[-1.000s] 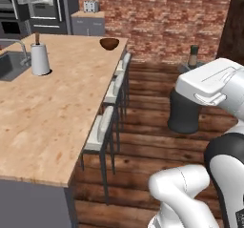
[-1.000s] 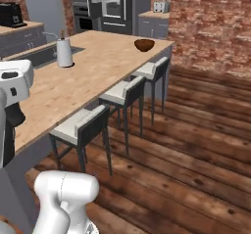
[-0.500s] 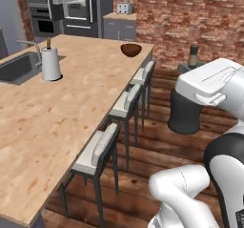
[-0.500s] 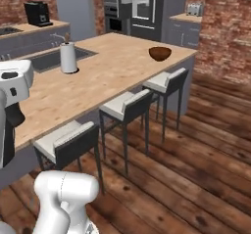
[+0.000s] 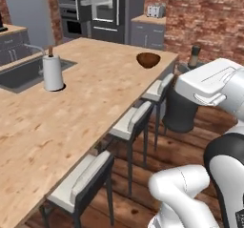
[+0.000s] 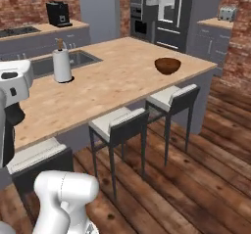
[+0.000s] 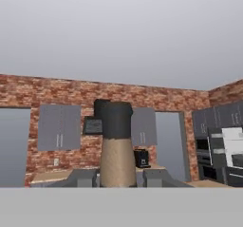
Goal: There is a bowl on the dining counter. Grab a lemon wedge from the fridge and place it in the bowl. Then get the liquor bottle and glass cup from the cabinet and place them next to the bowl.
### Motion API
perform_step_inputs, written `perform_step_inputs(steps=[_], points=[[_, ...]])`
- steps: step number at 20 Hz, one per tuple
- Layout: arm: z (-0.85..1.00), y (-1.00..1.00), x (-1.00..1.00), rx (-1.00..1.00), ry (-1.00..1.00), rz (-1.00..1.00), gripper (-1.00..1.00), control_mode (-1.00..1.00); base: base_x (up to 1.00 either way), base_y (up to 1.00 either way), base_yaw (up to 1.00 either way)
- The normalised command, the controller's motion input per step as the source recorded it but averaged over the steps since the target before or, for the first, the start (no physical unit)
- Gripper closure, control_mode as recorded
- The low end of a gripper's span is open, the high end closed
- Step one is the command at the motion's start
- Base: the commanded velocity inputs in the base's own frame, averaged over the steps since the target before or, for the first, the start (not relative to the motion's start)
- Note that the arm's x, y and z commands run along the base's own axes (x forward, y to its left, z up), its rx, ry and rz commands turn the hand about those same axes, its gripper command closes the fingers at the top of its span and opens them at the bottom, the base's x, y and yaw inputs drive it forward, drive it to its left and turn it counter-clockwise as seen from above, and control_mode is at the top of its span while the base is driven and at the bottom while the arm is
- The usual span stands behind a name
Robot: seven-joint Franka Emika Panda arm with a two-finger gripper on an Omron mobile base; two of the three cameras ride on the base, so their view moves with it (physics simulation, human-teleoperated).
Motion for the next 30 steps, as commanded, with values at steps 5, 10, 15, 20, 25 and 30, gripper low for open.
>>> perform_step_inputs(steps=[5,10,15,20,25,30], points=[[0.00,0.00,0.00,0.00,0.00,0.00,1.00,1.00,0.69,-0.78,0.33],[0.00,0.00,0.00,0.00,0.00,0.00,1.00,1.00,0.68,-0.80,0.32],[0.00,0.00,0.00,0.00,0.00,0.00,1.00,1.00,0.65,-0.83,0.31],[0.00,0.00,0.00,0.00,0.00,0.00,1.00,1.00,0.60,-0.85,0.30],[0.00,0.00,0.00,0.00,0.00,0.00,1.00,1.00,0.59,-0.86,0.30],[0.00,0.00,0.00,0.00,0.00,0.00,1.00,1.00,0.59,-0.84,0.30]])
